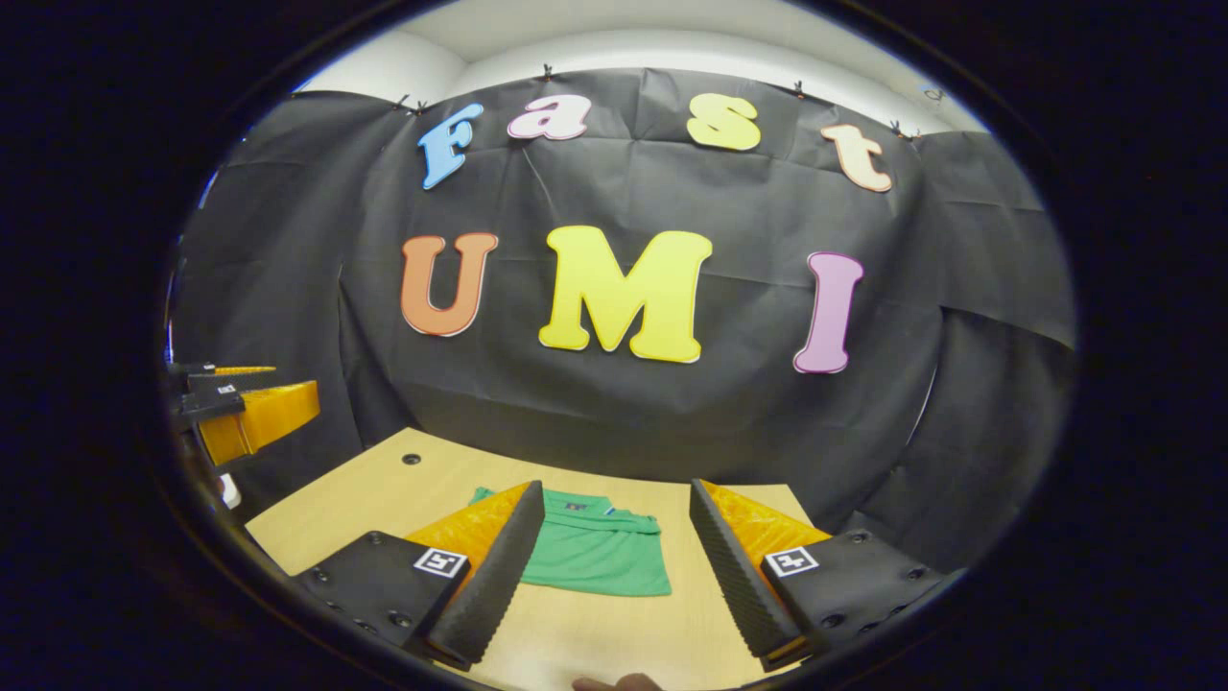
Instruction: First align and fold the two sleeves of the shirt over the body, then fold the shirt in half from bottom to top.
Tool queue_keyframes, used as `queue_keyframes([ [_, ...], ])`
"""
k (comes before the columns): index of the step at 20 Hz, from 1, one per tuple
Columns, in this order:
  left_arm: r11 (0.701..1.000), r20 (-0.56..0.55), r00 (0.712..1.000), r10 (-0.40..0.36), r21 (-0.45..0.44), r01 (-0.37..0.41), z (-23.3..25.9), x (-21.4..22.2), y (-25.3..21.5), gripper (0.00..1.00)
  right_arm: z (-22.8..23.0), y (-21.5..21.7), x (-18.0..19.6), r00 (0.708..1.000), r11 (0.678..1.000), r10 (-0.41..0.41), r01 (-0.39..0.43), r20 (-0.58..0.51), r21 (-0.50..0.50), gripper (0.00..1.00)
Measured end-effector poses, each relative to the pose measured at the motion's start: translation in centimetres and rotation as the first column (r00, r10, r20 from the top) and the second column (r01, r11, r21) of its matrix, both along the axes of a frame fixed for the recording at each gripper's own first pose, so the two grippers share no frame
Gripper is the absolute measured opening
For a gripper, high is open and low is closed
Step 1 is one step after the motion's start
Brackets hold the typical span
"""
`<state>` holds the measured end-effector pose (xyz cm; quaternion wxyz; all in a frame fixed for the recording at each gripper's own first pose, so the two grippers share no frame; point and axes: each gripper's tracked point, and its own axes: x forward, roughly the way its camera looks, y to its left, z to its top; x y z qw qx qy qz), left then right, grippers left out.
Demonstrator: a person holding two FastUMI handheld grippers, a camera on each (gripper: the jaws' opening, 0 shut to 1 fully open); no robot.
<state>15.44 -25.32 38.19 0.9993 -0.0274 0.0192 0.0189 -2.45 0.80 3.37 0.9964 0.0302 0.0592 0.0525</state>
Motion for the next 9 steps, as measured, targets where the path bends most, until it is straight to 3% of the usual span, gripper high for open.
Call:
queue_keyframes([
  [9,1.0,0.002,1.0,-0.022,-0.013,0.022,-0.1,0.7,-0.2,0.99,-0.9,0.3,0.6,0.999,1.0,-0.003,0.003,-0.031,-0.003,0.96],
])
